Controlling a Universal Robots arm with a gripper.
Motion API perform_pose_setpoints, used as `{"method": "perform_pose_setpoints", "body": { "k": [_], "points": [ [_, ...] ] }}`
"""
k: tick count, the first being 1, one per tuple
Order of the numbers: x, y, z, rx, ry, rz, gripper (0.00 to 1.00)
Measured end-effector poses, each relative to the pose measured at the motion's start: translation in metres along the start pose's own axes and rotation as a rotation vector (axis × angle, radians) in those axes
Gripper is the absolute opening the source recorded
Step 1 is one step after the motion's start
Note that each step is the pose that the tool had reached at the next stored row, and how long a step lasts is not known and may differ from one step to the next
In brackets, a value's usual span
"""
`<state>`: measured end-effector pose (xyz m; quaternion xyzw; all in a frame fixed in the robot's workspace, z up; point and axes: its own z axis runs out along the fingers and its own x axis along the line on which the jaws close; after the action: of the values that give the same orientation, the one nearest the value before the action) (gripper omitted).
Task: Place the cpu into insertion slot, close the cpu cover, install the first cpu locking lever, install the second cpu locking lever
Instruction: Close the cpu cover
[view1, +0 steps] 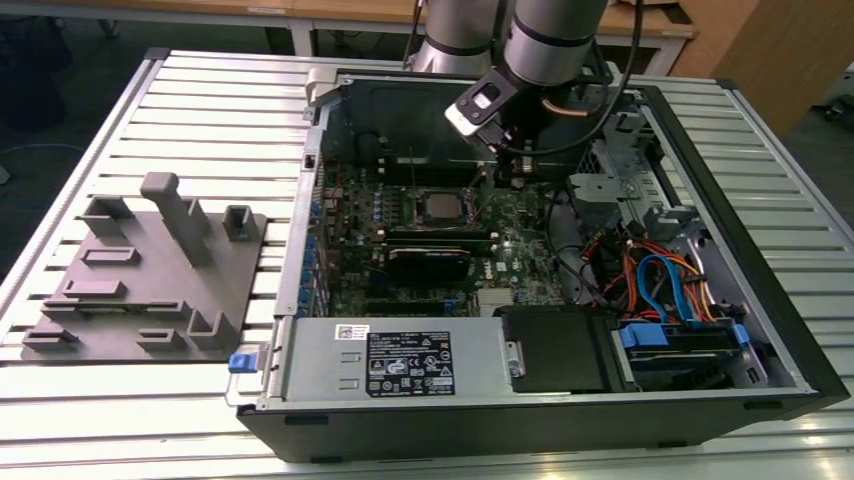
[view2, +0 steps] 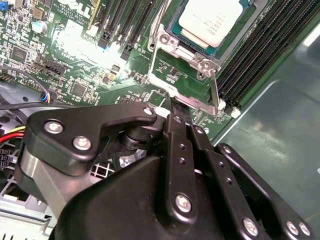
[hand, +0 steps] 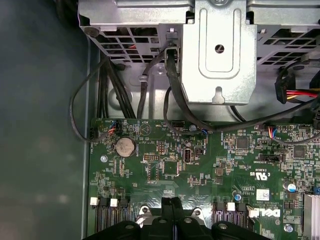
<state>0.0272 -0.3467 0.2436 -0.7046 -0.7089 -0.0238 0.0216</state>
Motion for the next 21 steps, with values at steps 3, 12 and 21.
{"method": "perform_pose_setpoints", "body": {
  "k": [3,12,21],
  "points": [
    [0.0000,-0.0007,0.0000,0.0000,-0.0001,0.000,0.11],
    [0.0000,-0.0041,0.0000,0.0000,0.0000,0.000,0.11],
    [0.0000,-0.0068,0.0001,0.0000,0.0000,0.000,0.11]
  ]
}}
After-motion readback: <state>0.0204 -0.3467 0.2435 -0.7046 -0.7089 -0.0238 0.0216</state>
